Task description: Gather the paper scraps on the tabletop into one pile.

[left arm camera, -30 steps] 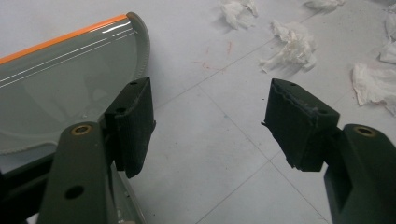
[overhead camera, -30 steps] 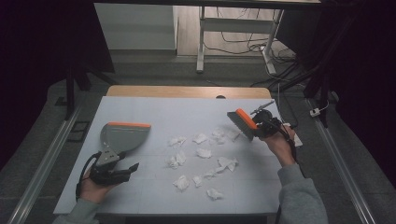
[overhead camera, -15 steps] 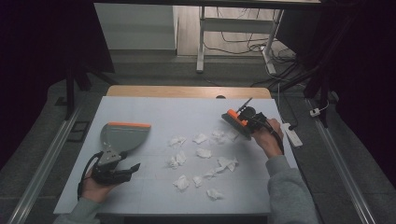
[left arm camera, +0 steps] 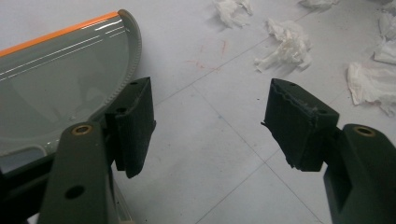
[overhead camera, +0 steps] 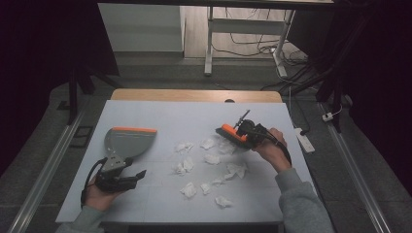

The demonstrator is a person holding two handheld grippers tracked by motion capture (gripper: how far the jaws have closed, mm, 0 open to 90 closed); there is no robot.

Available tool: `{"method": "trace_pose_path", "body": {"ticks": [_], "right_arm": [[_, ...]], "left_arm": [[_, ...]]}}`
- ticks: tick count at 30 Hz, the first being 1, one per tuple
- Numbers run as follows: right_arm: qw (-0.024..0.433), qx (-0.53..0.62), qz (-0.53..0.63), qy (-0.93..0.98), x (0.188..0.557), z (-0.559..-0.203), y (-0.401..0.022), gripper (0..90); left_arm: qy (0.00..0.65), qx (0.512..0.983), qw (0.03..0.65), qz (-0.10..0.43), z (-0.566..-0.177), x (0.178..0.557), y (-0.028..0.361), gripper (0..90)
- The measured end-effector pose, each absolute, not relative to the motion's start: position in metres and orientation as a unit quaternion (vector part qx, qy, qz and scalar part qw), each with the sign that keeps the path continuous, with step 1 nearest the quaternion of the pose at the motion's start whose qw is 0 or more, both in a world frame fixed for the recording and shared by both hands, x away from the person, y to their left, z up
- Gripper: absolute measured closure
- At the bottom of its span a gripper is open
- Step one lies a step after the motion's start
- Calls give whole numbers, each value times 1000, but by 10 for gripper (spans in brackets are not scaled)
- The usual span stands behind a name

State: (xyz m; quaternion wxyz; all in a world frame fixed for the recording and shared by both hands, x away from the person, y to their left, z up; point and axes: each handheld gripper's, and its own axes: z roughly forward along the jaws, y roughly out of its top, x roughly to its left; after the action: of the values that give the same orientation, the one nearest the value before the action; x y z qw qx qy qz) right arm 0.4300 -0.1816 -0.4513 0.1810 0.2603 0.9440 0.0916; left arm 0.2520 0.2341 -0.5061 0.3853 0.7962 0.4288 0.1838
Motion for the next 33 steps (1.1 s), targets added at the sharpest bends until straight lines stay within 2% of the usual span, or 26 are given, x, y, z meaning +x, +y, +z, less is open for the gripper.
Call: {"method": "trace_pose_path", "body": {"ticks": [8, 19, 26, 33], "right_arm": [[119, 218, 125, 961, 409, -444, -174, 704], [173, 272, 186, 928, 422, -418, -192, 704], [179, 259, 153, 937, 454, -433, -162, 704], [153, 221, 92, 959, 476, -449, -121, 704]], "left_arm": [[428, 797, 385, 184, -506, 252, 234, 339], [428, 797, 385, 183, -506, 253, 233, 341], [429, 796, 385, 184, -505, 253, 232, 339], [428, 796, 388, 180, -506, 254, 233, 342]]}}
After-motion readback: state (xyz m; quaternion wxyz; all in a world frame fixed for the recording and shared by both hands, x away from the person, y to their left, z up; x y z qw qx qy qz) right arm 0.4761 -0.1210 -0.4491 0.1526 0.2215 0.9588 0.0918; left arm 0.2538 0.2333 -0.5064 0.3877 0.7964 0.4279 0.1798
